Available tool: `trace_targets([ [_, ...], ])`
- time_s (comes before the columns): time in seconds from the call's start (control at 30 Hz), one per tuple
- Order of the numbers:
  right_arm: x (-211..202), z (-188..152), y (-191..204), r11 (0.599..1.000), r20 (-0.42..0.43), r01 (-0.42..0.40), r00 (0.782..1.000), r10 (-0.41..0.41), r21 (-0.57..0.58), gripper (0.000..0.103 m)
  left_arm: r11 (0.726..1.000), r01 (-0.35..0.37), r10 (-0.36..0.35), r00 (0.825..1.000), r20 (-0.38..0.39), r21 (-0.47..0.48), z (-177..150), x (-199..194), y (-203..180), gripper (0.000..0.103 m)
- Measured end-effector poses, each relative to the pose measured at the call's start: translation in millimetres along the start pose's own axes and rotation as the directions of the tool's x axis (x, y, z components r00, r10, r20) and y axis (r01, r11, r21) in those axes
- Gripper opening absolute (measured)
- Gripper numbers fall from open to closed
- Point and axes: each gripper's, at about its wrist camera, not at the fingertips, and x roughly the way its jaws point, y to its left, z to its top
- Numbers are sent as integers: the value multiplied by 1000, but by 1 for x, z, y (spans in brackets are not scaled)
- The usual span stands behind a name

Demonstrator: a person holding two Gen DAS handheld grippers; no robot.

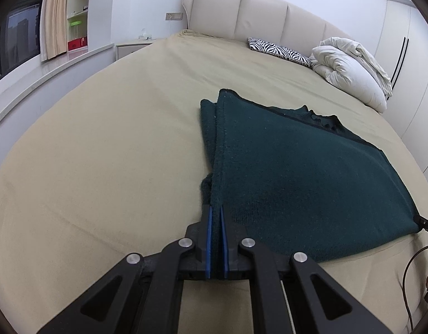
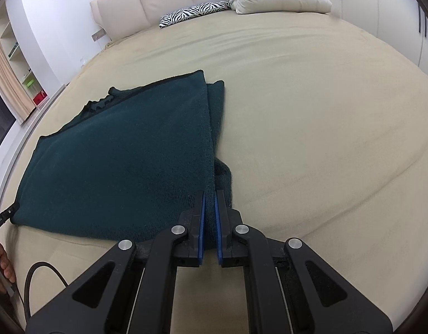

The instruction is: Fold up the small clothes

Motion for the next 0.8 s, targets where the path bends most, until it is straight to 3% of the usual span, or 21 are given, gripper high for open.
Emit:
trace_targets([
  [0.5,3,-16,-10,999,-15,-27,999,28,40,5,1000,1,-1,999,-32,4,-6,6,3,8],
  [0.6,6,-14,-9,999,-28,-29,999,30,30,5,1000,2,-3,999,-38,-2,-5,6,5,12],
  [0.73,-2,-11,-10,998,-40,-50,998,52,33,7,999,19,-22,999,-49,-42,-4,-4,13,27],
  [0.8,-14,-9,-15,998,-24,-35,999,36,51,12,998,17,-19,999,-27,-67,0,-19,17,27],
])
